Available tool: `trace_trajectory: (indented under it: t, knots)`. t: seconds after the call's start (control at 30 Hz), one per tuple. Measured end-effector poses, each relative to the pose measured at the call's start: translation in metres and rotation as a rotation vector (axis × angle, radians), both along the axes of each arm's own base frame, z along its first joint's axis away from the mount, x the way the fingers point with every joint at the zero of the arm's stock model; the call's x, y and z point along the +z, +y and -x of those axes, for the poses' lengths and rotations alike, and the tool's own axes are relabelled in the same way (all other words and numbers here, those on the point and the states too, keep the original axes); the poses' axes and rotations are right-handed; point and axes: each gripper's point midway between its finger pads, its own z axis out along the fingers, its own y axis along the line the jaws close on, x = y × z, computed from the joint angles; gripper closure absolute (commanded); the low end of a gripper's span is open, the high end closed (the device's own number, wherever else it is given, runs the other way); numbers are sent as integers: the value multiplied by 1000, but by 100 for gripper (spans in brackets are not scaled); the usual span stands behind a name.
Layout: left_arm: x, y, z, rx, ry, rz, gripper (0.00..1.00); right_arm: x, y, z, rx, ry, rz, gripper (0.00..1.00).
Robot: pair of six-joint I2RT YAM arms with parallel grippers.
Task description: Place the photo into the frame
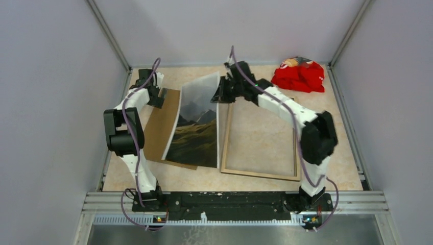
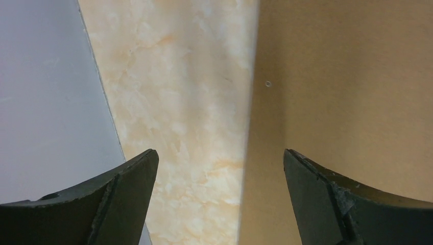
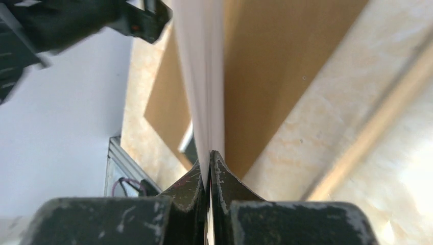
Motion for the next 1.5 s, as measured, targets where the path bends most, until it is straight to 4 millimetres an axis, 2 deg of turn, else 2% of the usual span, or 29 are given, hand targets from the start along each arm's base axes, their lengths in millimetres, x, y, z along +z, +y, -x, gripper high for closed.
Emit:
trace_trajectory:
  t: [0.07,0.13,0.2,0.27,0.33,0.43,0.5,0.57,0.63,0.7,0.77,0.83,0.93,1.07,1.17,1.4,1.5]
  knots:
    - [8,-4,3,-13,-2,15,1,49,-29,11,-19,-75,2,100]
    - [14,-7,5,-23,-9,25,1,98,-69,24,-65,-157,10,100]
    - [17,-10,7,-34,-15,37,1,135,-117,42,-140,-234,53,100]
    - [15,-13,12,-41,-6,47,1,163,-164,63,-228,-293,120,100]
    - [8,-17,18,-51,16,60,1,187,-199,90,-285,-330,184,100]
    - [2,-21,25,-61,44,72,1,215,-233,115,-343,-362,257,100]
    - [1,-25,25,-70,49,79,1,224,-252,124,-388,-367,316,100]
    - [1,-27,25,-77,48,85,1,222,-263,127,-411,-353,372,100]
    - [0,-30,27,-82,51,88,1,212,-261,127,-398,-325,436,100]
    - [-2,-31,30,-83,57,89,1,195,-243,120,-343,-295,514,100]
    - [-5,-31,33,-83,67,89,1,168,-215,110,-273,-256,601,100]
    - [-9,-31,37,-80,77,88,1,130,-185,95,-205,-208,714,100]
    - [-12,-29,41,-74,86,81,1,57,-146,79,-107,-118,894,100]
    - [-11,-27,41,-66,80,70,1,-10,-119,72,-42,-31,1023,100]
    - [-7,-27,39,-66,65,68,1,-24,-106,67,-60,-18,1000,100]
    - [-5,-26,39,-65,43,63,1,-15,-72,47,-218,-7,791,100]
    - [-10,-26,43,-62,54,60,1,-19,-60,33,-309,29,716,100]
